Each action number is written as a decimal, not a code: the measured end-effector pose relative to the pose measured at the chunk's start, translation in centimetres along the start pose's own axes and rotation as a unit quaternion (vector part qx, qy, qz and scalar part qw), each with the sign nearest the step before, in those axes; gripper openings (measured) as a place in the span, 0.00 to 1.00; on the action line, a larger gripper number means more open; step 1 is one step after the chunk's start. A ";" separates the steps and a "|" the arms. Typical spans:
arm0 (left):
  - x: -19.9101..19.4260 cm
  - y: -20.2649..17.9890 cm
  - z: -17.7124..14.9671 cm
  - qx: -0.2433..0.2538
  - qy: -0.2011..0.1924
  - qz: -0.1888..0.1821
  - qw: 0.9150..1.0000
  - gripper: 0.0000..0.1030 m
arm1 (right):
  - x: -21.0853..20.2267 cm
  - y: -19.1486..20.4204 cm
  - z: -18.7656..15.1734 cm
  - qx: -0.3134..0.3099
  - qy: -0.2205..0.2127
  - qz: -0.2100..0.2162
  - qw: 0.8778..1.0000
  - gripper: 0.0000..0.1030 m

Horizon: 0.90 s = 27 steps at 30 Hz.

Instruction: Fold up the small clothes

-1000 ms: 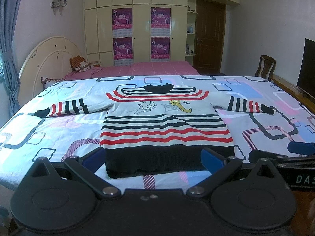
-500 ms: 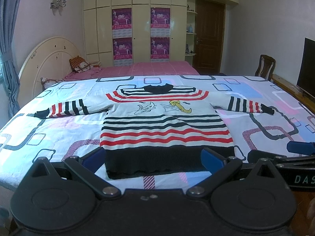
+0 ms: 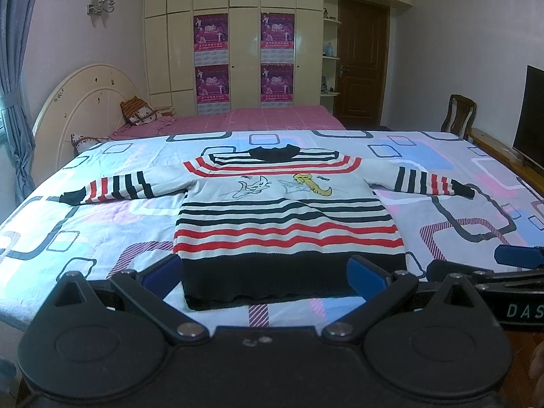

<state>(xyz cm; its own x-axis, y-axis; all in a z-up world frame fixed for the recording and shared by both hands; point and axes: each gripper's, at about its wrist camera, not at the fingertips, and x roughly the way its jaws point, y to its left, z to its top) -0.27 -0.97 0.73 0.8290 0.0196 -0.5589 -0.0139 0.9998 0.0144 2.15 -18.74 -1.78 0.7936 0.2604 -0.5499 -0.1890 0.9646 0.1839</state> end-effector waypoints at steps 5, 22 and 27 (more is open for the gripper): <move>0.0 0.0 0.0 0.000 -0.001 0.000 1.000 1.00 | 0.1 0.1 0.1 0.001 0.001 0.000 1.000 1.00; 6.3 1.0 3.5 0.012 0.011 -0.003 1.000 1.00 | 6.6 -1.7 3.2 0.023 0.007 -0.024 0.999 1.00; 10.2 1.5 4.9 0.017 0.022 -0.011 1.000 1.00 | 10.3 -2.1 5.1 0.032 0.010 -0.039 0.999 1.00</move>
<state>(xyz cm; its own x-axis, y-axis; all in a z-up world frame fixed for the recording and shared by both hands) 10.94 0.76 -0.88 0.8033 -0.0022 -0.5956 0.0242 0.9993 0.0288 13.67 -18.29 -3.62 0.7929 0.1860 -0.5802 -0.0896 0.9775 0.1909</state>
